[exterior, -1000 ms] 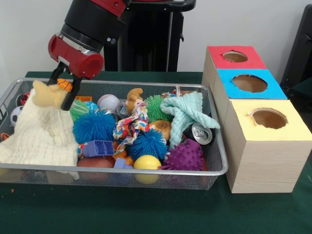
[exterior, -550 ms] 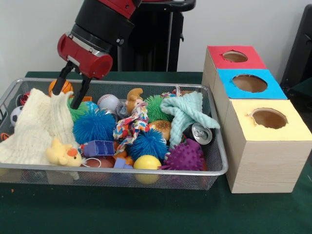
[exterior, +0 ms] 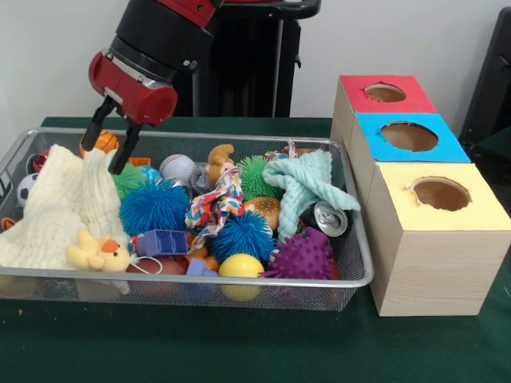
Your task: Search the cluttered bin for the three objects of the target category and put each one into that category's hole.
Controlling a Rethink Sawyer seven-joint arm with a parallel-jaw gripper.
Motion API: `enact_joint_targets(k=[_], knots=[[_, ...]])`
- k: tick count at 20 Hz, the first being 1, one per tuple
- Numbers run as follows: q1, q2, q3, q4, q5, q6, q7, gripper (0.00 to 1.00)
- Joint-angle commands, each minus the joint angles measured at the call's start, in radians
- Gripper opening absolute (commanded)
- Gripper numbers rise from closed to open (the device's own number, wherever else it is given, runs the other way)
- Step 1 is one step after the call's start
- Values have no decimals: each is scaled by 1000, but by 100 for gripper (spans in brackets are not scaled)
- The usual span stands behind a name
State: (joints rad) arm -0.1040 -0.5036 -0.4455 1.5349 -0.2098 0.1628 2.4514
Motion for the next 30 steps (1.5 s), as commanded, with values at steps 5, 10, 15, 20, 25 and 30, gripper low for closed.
enact_joint_targets(k=[5, 10, 15, 20, 25, 30], knots=[[-121, -34, 293, 184, 121, 231, 43, 100], [-132, -51, 331, 227, 177, 273, 74, 100], [-112, -44, 317, 235, 210, 291, 103, 100], [-106, -9, 304, 236, 225, 265, 114, 100], [-113, 68, 297, 220, 219, 184, 117, 100], [-130, 122, 317, 221, 239, 143, 134, 100]])
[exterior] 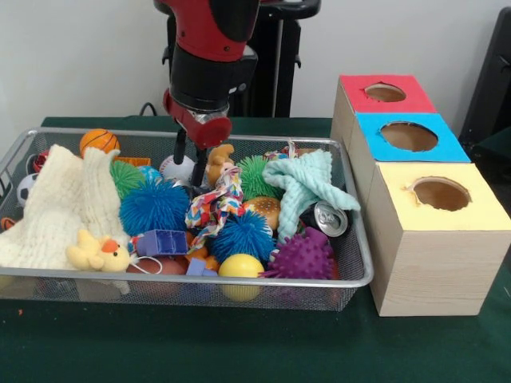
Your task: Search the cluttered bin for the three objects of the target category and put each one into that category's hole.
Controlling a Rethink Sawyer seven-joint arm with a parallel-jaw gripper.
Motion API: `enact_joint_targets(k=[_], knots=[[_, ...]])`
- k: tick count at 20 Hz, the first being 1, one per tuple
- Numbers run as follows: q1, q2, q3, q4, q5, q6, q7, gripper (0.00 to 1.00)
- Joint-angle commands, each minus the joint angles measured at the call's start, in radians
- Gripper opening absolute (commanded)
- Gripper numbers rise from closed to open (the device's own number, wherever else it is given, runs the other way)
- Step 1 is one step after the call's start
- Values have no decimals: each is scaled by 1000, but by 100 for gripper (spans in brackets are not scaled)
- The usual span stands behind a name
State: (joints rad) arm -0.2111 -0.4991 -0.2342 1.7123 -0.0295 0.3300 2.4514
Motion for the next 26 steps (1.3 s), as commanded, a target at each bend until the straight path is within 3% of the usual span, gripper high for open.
enact_joint_targets(k=[1, 8, 26], knots=[[-31, 126, 118, 51, 73, -13, 139, 100], [-28, 169, 127, 62, 136, 31, 162, 100], [-82, 168, 156, 60, 201, 215, 81, 100]])
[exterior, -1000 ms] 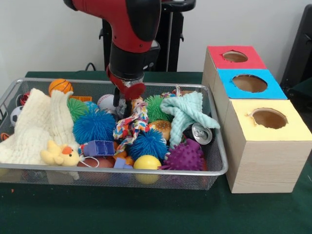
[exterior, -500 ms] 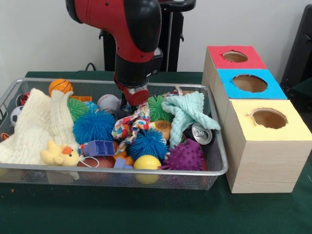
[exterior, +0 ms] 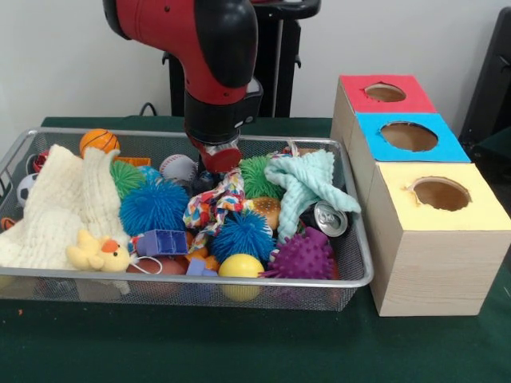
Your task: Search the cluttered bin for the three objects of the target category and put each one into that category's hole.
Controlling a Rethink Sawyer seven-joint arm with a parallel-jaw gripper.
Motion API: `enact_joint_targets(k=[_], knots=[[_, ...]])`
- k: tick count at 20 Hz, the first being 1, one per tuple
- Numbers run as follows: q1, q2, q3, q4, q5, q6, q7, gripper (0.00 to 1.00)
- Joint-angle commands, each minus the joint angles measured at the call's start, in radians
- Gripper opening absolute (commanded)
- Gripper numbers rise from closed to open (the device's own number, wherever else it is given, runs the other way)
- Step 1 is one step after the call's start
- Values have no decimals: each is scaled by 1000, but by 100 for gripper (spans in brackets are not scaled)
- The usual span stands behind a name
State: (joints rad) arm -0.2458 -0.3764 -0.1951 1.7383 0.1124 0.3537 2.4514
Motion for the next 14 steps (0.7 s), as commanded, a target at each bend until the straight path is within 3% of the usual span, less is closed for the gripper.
enact_joint_targets(k=[1, 4, 5, 10, 14], knots=[[-67, 33, 135, 42, 63, 221, 66, 100], [-97, 25, 164, 46, 62, 280, 30, 100], [-105, 23, 171, 48, 53, 296, 21, 0], [-131, 14, 196, 52, 41, 322, -4, 0], [-111, -19, 175, 57, 24, 272, 23, 0]])
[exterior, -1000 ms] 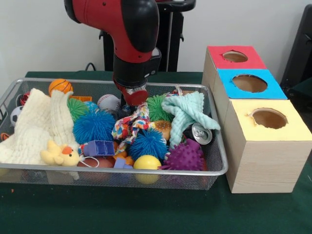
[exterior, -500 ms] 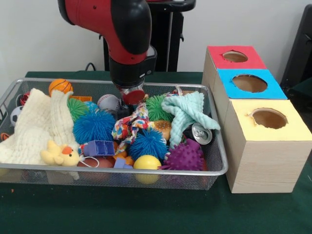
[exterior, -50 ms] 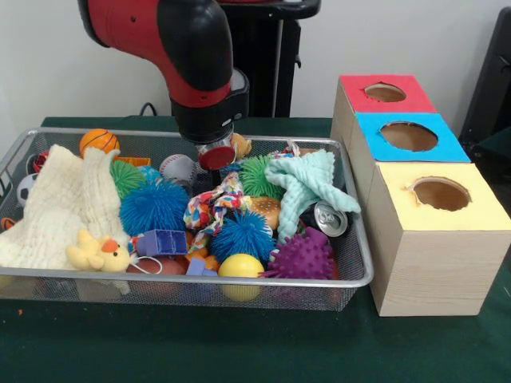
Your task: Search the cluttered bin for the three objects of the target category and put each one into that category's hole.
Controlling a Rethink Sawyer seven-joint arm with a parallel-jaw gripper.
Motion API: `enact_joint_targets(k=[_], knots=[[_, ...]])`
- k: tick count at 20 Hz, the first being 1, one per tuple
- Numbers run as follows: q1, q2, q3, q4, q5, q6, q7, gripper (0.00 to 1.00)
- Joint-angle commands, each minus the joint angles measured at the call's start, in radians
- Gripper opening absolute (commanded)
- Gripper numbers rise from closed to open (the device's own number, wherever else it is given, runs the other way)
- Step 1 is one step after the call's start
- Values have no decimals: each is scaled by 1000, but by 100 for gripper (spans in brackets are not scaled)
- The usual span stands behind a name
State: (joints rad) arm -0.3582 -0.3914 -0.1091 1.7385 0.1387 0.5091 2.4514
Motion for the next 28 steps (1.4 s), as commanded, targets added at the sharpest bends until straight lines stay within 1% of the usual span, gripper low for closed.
enact_joint_targets(k=[1, 2, 3, 4, 5, 6, 7, 8, 9, 10, 11, 12, 13, 15, 17, 20, 21, 22, 23, 24, 25, 26, 27, 28], knots=[[16, -15, 71, 55, -7, 106, 39, 0], [30, -26, 54, 54, -11, 95, 54, 0], [71, -44, 6, 48, -34, 62, 75, 0], [94, -49, -22, 38, -49, 41, 83, 0], [165, -39, -113, 0, -92, -43, 115, 0], [205, -31, -169, -26, -112, -81, 133, 0], [284, -18, -273, -62, -144, -147, 172, 0], [312, -13, -311, -74, -149, -170, 179, 0], [381, 2, -400, -96, -168, -219, 209, 0], [411, 13, -442, -106, -168, -239, 216, 0], [462, 33, -508, -117, -171, -268, 235, 0], [486, 44, -543, -121, -162, -284, 233, 0], [527, 64, -602, -125, -156, -309, 241, 0], [570, 76, -658, -121, -135, -326, 227, 0], [589, 68, -679, -110, -114, -327, 197, 0], [618, 70, -713, -125, -83, -307, 167, 0], [628, 61, -719, -124, -79, -298, 158, 0], [605, 61, -720, -155, -76, -283, 137, 0], [608, 42, -716, -155, -73, -262, 130, 0], [572, 51, -701, -172, -73, -270, 115, 0], [545, 57, -665, -165, -72, -295, 110, 0], [532, 32, -636, -156, -69, -278, 101, 0], [528, -4, -622, -158, -72, -234, 80, 0], [516, -6, -596, -148, -68, -245, 82, 0]])
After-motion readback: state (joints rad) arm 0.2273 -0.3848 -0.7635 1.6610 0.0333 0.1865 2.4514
